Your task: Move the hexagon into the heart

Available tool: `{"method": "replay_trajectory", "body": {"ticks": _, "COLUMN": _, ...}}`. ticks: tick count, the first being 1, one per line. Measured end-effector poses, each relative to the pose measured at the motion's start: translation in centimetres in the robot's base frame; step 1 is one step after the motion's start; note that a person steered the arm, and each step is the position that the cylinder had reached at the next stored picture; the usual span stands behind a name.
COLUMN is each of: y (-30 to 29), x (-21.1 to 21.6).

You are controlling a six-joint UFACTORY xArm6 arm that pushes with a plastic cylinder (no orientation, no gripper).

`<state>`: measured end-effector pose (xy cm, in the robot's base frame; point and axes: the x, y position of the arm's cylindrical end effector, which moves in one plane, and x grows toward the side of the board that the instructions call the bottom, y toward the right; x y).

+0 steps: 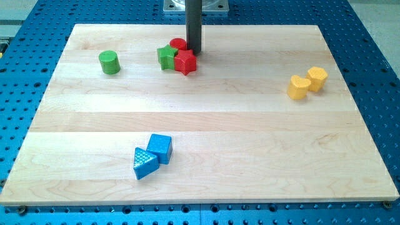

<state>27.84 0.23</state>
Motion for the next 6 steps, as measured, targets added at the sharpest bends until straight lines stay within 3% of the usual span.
{"method": "replay_trajectory", "body": {"ticks": 2, "y": 24.4, "x": 1.1}}
{"method": "replay_trajectory", "body": {"ticks": 3, "y": 33.5, "x": 2.9}}
{"method": "replay_trajectory", "body": {"ticks": 4, "y": 32.9, "x": 8.0}}
{"method": "replay_trajectory", "body": {"ticks": 5, "y": 30.2, "x": 10.3}}
{"method": "replay_trajectory", "body": {"ticks": 6, "y": 20.9, "x": 7.2}}
